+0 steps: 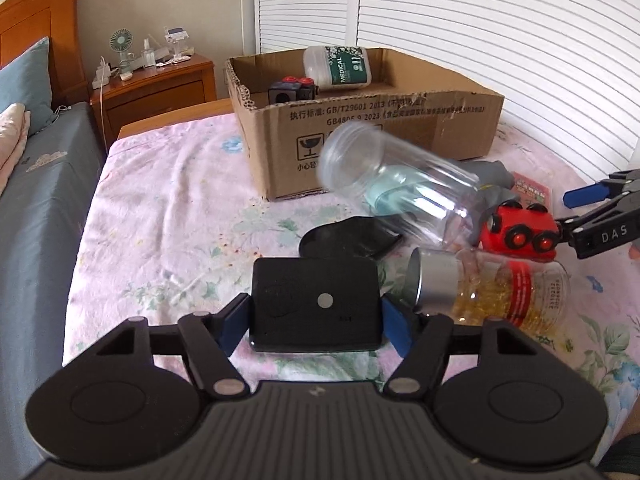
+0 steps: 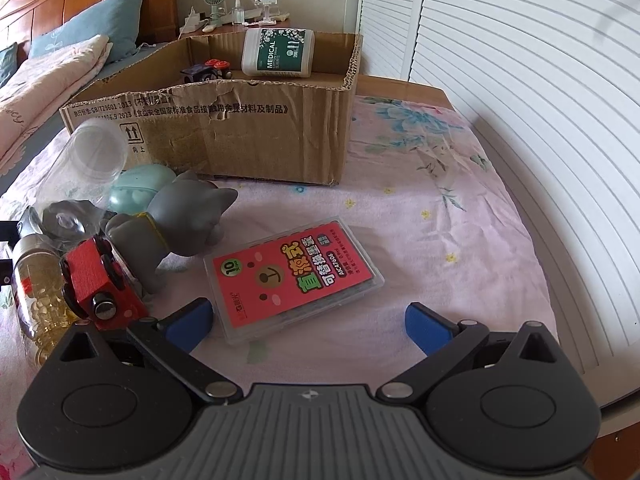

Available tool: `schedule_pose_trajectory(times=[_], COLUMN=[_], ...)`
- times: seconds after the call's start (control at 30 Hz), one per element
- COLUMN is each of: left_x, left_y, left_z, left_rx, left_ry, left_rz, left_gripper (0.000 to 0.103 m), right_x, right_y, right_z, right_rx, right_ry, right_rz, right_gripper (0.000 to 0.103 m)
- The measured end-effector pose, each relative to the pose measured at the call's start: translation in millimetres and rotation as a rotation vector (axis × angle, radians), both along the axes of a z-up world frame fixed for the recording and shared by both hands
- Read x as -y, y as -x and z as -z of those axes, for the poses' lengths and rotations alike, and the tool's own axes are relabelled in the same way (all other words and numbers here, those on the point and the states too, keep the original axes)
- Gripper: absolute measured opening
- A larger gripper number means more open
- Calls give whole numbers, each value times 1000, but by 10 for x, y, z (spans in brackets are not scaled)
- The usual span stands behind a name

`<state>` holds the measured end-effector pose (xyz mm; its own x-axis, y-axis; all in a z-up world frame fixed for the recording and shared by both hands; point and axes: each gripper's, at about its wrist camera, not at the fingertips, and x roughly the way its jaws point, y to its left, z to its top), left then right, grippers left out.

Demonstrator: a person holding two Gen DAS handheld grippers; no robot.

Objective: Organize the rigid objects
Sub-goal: 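Grasp the red card pack with the right gripper while the left gripper grasps the black case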

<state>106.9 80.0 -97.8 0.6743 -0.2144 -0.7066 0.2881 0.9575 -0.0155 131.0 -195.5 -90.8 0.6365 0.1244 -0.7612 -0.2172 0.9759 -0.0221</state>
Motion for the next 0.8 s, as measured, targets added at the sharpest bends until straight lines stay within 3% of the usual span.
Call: schedule_pose_trajectory(times=[0.2, 0.5, 0.73, 0.8], left_x=[-72, -216, -177, -177], left_y=[92, 225, 176, 177], left_z=[-25, -34, -31, -28], left_rx=[-24, -43, -44, -45], left_ry=[-11, -10, -32, -31], left_rz=[-42, -125, -156, -163], left_gripper=[69, 70, 80, 81], right_x=[22, 45, -3, -8], right_y=[-22, -199, -293, -296], right_z=[-4, -8, -30, -44], right_rx=[-1, -2, -16, -22], right_ry=[3, 0, 20, 13], right_rz=[-38, -227, -303, -312], right_gripper=[103, 103, 103, 97])
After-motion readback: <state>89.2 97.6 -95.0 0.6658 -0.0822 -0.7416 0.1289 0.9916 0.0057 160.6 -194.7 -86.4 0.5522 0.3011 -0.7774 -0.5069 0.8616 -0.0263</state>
